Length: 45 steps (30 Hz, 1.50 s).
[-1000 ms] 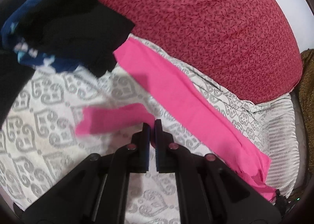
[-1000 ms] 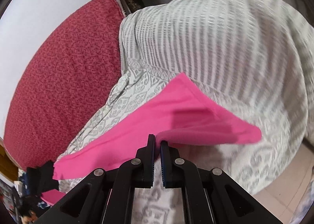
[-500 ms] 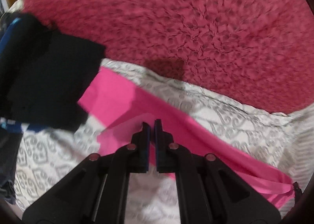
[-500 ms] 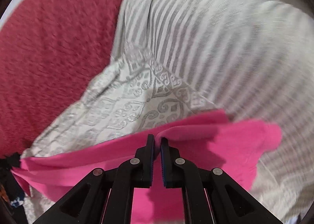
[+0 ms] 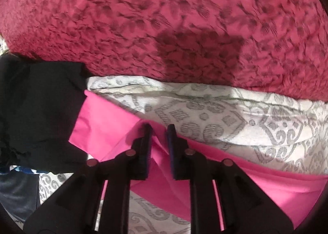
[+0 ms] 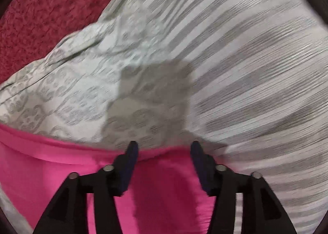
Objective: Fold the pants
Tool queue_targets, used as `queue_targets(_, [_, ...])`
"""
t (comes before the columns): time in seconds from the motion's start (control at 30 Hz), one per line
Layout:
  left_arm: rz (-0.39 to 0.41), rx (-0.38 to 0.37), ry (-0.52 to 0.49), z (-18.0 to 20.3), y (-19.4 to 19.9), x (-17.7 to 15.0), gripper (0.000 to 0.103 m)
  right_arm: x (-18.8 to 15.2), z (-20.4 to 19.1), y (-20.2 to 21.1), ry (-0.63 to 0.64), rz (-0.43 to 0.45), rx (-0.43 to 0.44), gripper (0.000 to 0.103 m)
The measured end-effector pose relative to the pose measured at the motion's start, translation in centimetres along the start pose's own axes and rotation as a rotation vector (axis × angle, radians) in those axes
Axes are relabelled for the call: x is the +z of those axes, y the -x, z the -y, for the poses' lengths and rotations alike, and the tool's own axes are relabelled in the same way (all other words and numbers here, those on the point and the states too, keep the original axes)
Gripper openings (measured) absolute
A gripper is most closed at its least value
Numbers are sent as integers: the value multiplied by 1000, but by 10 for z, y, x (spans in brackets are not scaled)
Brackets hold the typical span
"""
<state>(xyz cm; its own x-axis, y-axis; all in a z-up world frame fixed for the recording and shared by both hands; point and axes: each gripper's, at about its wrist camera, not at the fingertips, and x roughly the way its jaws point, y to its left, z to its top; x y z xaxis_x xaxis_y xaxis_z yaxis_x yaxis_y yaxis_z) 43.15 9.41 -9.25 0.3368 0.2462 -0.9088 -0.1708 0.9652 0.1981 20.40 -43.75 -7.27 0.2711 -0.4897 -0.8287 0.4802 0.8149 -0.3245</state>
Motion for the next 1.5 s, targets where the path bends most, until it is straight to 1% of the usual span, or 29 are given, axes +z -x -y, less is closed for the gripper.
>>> queue_targets(0.07, [15,12,7,-3,8,4,24,0,13,13,6,44,-65,59])
queue_targets(0.1, [41,51,-9,-3,15,7,28,-3,22,20,-17,56,-75,59])
queue_targets(0.17, [119,157,-70,0,36,10,54,-9,32,28,-53,57,-34,59])
queue_targets(0.2, [147,187,-97,1,43,9,57,-15,36,32,-71,58,-25,60])
queue_targets(0.3, [229,251,-199,0,67,3,57,-34,42,45,-105,65,-17,60])
queue_targets(0.37, [266,253,-251,-3,82,-7,57,-44,41,55,-130,68,23,60])
queue_targets(0.4, [284,248,-272,-8,90,-15,58,-56,41,62,-138,71,56,61])
queue_targets(0.5, [301,247,-288,-31,101,-36,59,-85,29,79,-111,74,100,61])
queue_targets(0.6, [265,213,-234,-67,93,-46,59,-124,25,94,-101,67,124,61])
queue_targets(0.63, [247,192,-217,-77,88,-49,59,-135,23,97,-112,60,145,61])
queue_targets(0.67, [220,154,-202,-89,80,-54,59,-143,24,100,-123,49,164,61])
queue_targets(0.7, [201,125,-194,-93,74,-56,59,-152,22,102,-137,35,184,61])
queue_targets(0.8, [146,32,-175,-99,52,-72,59,-164,15,108,-151,32,187,61])
queue_targets(0.83, [127,12,-168,-99,43,-75,60,-166,10,109,-155,31,185,61])
queue_targets(0.87, [95,-8,-152,-98,29,-77,64,-166,5,110,-161,28,193,61])
queue_targets(0.97, [45,-17,-119,-95,0,-81,66,-165,-16,112,-171,23,256,61])
queue_targets(1.0, [34,-27,-109,-92,-10,-81,65,-162,-27,112,-156,21,274,61])
queue_targets(1.03, [29,-54,-102,-90,-19,-82,43,-160,-40,113,-132,21,282,61])
queue_targets(1.07, [21,-90,-99,-88,-26,-83,10,-157,-50,114,-111,22,281,61])
queue_targets(1.1, [7,-96,-98,-86,-28,-82,3,-154,-63,114,-88,21,277,61])
queue_targets(1.13, [36,-86,-104,-84,-24,-79,3,-150,-71,112,-77,19,278,61])
queue_targets(1.2, [132,-34,-149,-84,-5,-68,3,-146,-82,110,-69,13,289,61])
queue_targets(1.27, [198,24,-185,-88,12,-52,4,-142,-88,108,-71,6,285,61])
queue_targets(1.33, [287,149,-231,-94,27,-29,5,-141,-91,105,-82,-3,277,61])
queue_targets(1.37, [313,186,-255,-96,30,-20,6,-141,-92,102,-89,-8,278,61])
queue_targets(1.4, [334,246,-261,-95,33,-15,6,-142,-92,99,-98,-18,285,61])
queue_targets(1.43, [372,366,-271,-95,33,-10,6,-142,-93,98,-102,-24,288,61])
queue_targets(1.47, [393,417,-280,-99,33,-8,6,-143,-94,96,-103,-30,289,61])
queue_targets(1.5, [407,443,-282,-101,33,-7,6,-146,-95,95,-101,-37,288,61])
